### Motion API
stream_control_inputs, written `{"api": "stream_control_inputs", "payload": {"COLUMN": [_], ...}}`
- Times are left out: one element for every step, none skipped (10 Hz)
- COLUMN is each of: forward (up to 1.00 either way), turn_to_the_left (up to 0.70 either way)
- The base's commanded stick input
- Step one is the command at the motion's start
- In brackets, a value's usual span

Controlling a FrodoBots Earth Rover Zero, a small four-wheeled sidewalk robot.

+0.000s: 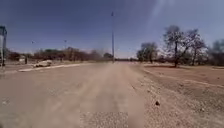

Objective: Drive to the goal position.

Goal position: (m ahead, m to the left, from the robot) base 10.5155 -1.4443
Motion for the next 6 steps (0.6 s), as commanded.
{"api": "stream_control_inputs", "payload": {"forward": [1.00, 1.00, 1.00, 1.00, 1.00, 1.00], "turn_to_the_left": [0.00, 0.00, 0.00, 0.00, 0.00, 0.00]}}
